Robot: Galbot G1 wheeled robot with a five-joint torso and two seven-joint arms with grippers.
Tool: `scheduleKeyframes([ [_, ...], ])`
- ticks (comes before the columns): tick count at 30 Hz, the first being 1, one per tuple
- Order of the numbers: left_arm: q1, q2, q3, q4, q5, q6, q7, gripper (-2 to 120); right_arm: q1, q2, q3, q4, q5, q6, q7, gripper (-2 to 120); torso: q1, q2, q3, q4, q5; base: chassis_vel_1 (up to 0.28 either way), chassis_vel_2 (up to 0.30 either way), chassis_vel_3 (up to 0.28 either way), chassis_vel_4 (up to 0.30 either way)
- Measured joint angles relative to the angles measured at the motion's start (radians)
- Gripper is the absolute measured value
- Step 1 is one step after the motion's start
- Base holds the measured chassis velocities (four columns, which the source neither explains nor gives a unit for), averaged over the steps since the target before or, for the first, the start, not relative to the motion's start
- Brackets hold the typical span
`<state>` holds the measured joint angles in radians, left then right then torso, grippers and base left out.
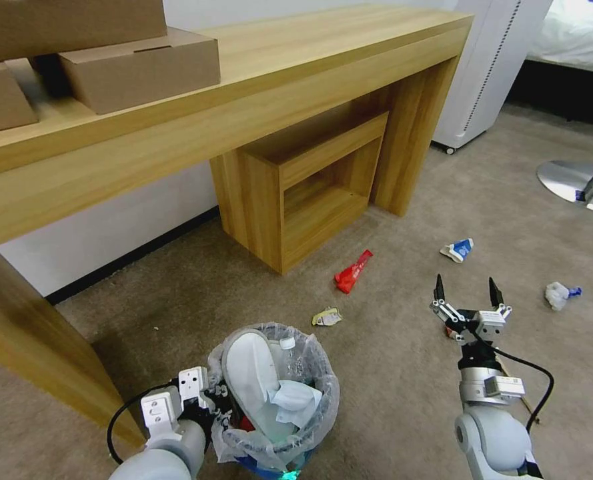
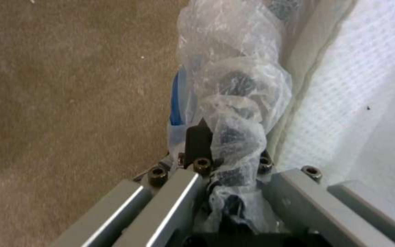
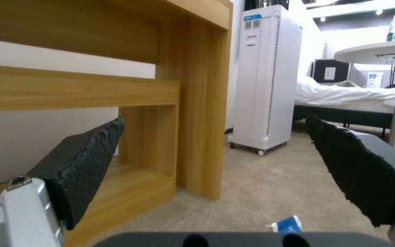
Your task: Pick up the trash bin and place the garbage on the floor into it.
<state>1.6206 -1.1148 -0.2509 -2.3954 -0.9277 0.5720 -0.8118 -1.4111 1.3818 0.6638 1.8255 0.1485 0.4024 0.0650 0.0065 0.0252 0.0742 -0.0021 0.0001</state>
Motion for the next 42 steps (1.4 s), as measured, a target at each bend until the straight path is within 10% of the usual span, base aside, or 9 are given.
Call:
scheduleKeyframes([
  [42, 0.011, -0.003, 0.004, -0.003, 0.014, -0.004, 0.005, 0, -0.001, -0.019, 0.015, 0.008, -0.021, -0.011, 0.067, 100, 0.0, 0.0, 0.0, -0.0001, 0.0001, -0.064, 0.065, 0.059, -0.063],
])
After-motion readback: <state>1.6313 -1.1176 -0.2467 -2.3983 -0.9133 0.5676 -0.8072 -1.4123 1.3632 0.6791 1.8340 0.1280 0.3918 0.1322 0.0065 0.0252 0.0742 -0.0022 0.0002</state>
